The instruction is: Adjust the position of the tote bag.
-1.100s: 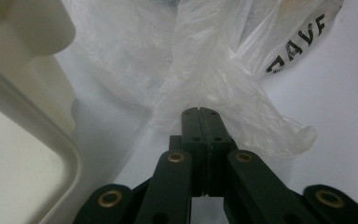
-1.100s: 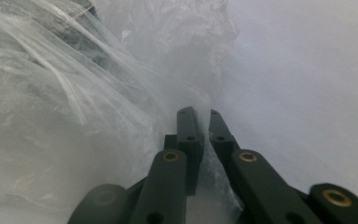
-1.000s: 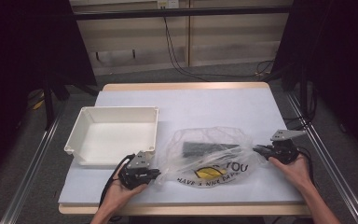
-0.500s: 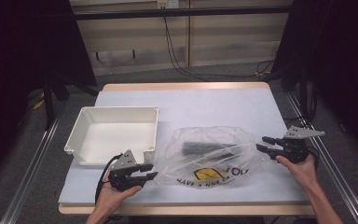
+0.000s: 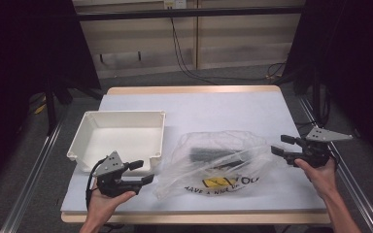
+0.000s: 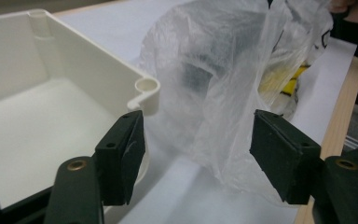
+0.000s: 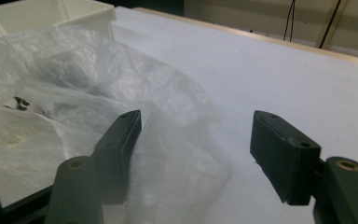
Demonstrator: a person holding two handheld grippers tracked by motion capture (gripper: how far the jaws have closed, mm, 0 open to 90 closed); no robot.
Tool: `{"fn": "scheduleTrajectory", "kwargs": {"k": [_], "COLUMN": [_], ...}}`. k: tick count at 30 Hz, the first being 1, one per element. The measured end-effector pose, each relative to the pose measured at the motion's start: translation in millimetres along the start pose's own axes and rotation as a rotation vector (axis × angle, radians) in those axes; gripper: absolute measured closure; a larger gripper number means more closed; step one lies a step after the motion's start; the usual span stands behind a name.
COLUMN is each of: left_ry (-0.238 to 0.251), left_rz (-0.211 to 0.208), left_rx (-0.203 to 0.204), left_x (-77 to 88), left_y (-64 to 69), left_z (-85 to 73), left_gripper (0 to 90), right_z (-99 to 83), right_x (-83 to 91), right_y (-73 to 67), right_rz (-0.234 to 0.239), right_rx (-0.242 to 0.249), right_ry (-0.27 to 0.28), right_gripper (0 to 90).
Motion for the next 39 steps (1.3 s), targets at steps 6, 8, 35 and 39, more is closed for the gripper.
{"fn": "scheduleTrajectory", "kwargs": {"k": [6,8,35,39], "left_ry": [-0.006,-0.018,-0.220,-0.270], "left_rz": [-0.007,-0.016,-0.250,-0.254], "left_rx": [-0.026,-0.043,-0.308,-0.325], "left_x": [-4.5,-9.4,-136.4,-149.0], "left_y": [3.3,5.1,40.6,38.3], "left_z": [14.9,19.8,96.6,92.8], "left_gripper": [34.8,37.4,62.4,58.1], "right_z": [10.1,11.0,-19.3,-22.0], "right_x": [10.0,10.9,-31.5,-40.4], "right_y": [-5.4,-10.6,-104.4,-110.3], "right_rz": [0.013,0.033,0.269,0.262], "right_rx": [0.009,0.019,0.210,0.238], "right_ry": [0.028,0.026,-0.230,-0.260], "right_gripper": [32.2,34.7,52.7,51.3]}}
Point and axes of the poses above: each handheld gripper's, and its own axes: x roughly backward along the jaws, z roughly out of its top, y roughly to its right, the point moved 7 cm from there along -x, roughly forward along the jaws, and after that the axes turned 11 degrees about -x, right-handed, at the moved point
